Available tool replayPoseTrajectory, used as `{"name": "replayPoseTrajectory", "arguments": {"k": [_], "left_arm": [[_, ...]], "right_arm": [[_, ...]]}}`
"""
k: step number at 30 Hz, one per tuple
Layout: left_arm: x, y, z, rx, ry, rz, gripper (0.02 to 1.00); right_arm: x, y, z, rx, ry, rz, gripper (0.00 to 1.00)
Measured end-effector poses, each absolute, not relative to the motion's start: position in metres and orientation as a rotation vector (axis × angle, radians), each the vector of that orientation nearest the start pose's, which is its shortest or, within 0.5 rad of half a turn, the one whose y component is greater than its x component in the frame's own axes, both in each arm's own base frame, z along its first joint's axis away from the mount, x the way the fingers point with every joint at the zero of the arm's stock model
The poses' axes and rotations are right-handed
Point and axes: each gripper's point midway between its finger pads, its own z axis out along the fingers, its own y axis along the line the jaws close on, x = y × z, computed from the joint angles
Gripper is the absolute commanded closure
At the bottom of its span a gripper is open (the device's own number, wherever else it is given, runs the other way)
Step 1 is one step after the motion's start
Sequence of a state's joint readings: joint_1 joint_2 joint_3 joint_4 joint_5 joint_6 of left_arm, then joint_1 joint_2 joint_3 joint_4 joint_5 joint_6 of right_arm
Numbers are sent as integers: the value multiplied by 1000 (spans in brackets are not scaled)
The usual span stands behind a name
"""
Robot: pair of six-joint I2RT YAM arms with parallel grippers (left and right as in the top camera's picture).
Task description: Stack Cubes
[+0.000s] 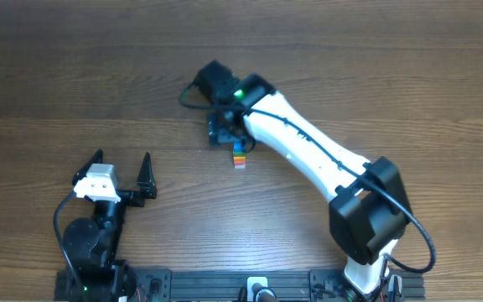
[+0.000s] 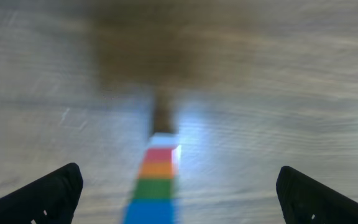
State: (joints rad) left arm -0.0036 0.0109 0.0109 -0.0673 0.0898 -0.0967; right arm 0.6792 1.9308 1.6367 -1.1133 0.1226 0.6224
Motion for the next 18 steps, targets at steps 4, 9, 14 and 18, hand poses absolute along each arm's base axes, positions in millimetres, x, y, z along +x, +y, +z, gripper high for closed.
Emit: {"name": "replayPoseTrajectory", "arguments": {"k": [4,9,14,18], "left_arm": [[246,-16,160,-7,1640,-150,18],[246,-16,160,-7,1640,-150,18],[246,-16,160,-7,1640,-150,20],[246,-16,160,-7,1640,-150,18]], "right_arm": [[359,192,122,36,2882,-21,9],[388,114,183,148,2683,-27,9],[362,76,238,134,2421,-2,7],[327,44,240,175,2328,-11,7]]}}
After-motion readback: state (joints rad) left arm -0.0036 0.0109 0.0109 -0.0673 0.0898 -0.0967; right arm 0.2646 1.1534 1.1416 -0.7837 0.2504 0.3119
